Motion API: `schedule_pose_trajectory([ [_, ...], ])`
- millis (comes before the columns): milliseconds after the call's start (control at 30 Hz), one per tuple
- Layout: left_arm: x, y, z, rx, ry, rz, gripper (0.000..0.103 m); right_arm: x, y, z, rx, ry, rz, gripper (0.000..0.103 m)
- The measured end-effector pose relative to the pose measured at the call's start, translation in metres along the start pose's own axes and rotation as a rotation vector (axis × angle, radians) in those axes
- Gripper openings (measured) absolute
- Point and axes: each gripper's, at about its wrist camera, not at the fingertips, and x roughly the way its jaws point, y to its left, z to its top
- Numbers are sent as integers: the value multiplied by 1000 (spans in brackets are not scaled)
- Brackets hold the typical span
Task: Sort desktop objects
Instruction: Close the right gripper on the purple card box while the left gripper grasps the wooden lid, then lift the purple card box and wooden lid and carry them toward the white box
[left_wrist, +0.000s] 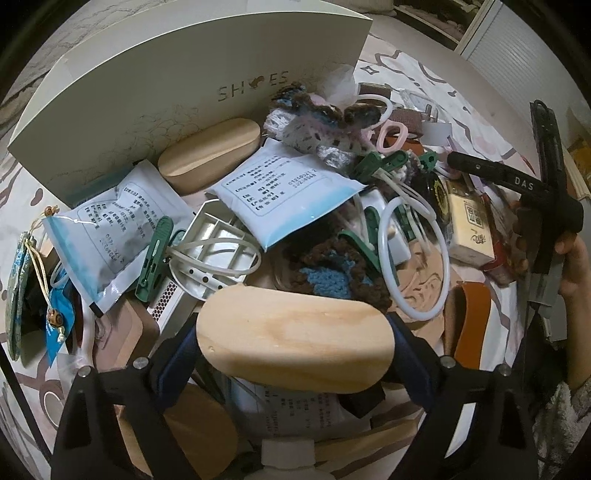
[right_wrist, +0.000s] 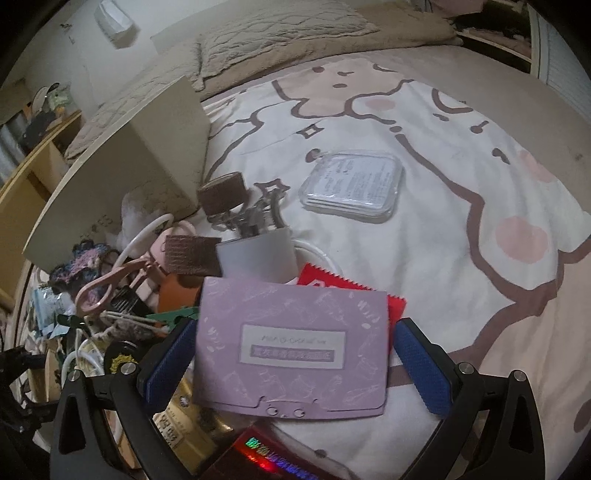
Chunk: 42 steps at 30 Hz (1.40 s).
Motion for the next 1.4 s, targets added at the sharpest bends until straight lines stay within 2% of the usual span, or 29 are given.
schedule_pose_trajectory([
  [333,0,-3,0,4,-9,20,94,4,-1,-1,-9,26,6,103],
  [500,0,-5,1,7,-12,32,94,5,4,-5,-45,41,-39,103],
  [633,0,-7,0,-1,-18,39,94,3,4,-5,-37,37,-38,100],
  [1033,-6,-5,-4,-39,-39,64,94,-14,5,-5,-52,-1,-40,100],
  [1400,-28,4,-7,-99,-135,63,94,-34,13,-3,-50,-37,-13,100],
])
